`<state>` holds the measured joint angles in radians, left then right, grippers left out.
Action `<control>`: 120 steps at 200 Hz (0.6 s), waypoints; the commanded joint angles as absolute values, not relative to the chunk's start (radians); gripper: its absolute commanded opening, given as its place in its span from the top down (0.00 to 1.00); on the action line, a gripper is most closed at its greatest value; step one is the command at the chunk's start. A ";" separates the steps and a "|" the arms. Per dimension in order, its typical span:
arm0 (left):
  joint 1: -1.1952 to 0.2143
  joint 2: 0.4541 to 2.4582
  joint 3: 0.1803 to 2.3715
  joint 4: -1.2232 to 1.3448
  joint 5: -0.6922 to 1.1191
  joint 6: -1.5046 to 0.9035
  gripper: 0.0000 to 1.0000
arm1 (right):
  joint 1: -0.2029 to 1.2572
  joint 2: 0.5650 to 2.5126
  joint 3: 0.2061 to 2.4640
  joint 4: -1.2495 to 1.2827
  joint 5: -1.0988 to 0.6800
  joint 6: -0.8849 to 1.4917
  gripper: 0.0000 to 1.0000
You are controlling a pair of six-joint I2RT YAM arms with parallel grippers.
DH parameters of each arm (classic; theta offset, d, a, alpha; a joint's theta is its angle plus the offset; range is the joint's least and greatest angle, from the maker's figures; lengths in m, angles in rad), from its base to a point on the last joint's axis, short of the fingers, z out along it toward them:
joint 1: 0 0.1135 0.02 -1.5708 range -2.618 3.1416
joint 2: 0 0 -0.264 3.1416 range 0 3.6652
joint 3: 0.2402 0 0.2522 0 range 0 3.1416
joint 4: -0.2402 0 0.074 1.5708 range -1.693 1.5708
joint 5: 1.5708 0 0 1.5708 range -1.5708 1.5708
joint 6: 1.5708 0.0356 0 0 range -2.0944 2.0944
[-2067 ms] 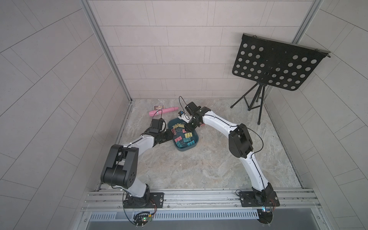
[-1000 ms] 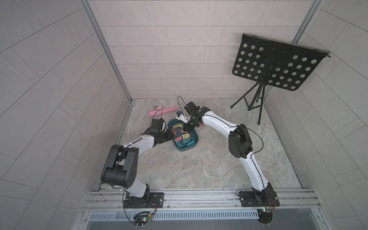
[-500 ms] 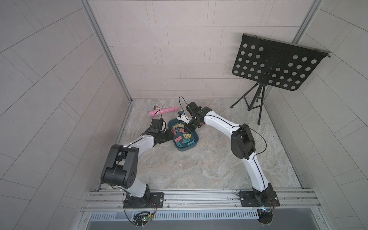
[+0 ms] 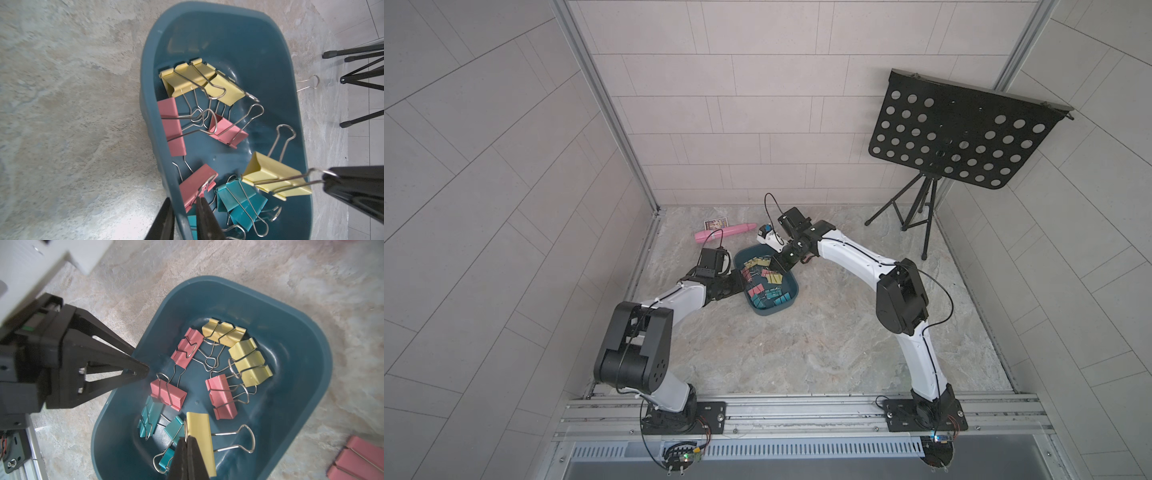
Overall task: Take out the binder clips from the storage box
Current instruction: Pick up the binder clip from the storage box, then place the binder clip at the center of the board.
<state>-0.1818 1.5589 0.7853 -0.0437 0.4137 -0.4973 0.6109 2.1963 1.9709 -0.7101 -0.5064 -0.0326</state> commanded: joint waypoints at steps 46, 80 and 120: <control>-0.186 1.540 0.790 -0.110 0.399 -0.479 0.74 | 0.526 2.010 1.817 -0.515 -0.589 0.093 1.00; -0.186 1.537 0.789 -0.112 0.400 -0.479 0.74 | 0.476 1.953 1.731 -0.423 -0.619 0.151 1.00; -0.186 1.536 0.790 -0.113 0.400 -0.479 0.74 | 0.409 1.894 1.610 -0.290 -0.659 0.239 1.00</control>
<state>-0.1818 1.5520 0.7853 -0.0624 0.4137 -0.4973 0.4366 1.9499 1.6615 -0.3988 -0.6201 0.1658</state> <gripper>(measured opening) 0.261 0.049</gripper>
